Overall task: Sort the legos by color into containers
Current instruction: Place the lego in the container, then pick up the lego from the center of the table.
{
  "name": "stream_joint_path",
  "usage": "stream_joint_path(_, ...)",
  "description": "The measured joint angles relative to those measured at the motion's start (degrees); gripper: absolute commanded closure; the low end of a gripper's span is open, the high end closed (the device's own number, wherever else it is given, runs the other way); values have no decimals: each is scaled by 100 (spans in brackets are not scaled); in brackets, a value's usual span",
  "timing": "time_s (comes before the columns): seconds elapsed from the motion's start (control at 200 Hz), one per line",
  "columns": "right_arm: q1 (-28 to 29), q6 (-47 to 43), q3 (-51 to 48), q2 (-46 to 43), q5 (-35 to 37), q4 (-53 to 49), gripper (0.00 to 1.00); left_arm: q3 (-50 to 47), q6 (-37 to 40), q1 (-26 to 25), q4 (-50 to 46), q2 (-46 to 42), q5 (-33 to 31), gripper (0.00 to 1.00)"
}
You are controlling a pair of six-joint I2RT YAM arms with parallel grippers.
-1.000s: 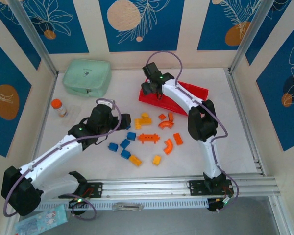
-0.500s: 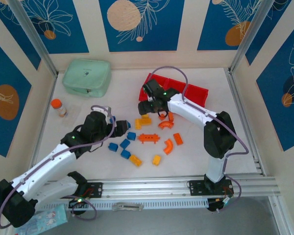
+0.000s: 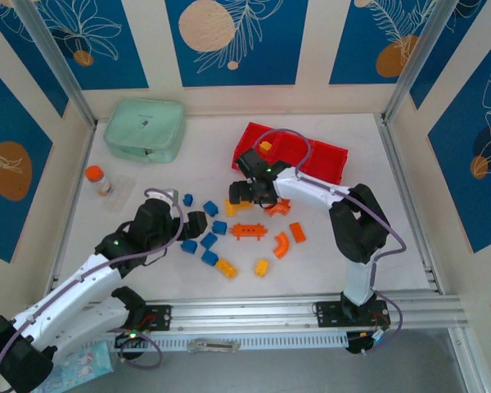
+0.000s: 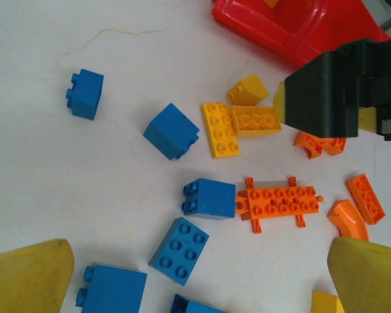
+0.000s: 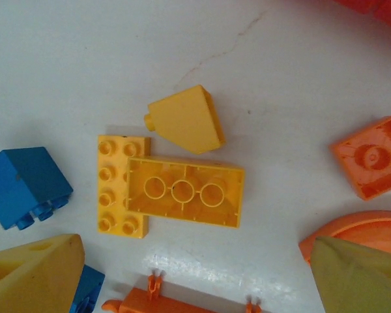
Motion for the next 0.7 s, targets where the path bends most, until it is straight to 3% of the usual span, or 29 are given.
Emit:
stream_joint_path(0.235,79,166,186,531,0,52,13,-57,-2,0,-9,-81,-4,1)
stream_joint_path(0.45,98,247,348,754,0,55,22,-66,-2,0,-9,-79,-4,1)
stream_joint_path(0.7,92,262,444,925,-2,79,23,-72,-2,0,-7,-72,-7,1)
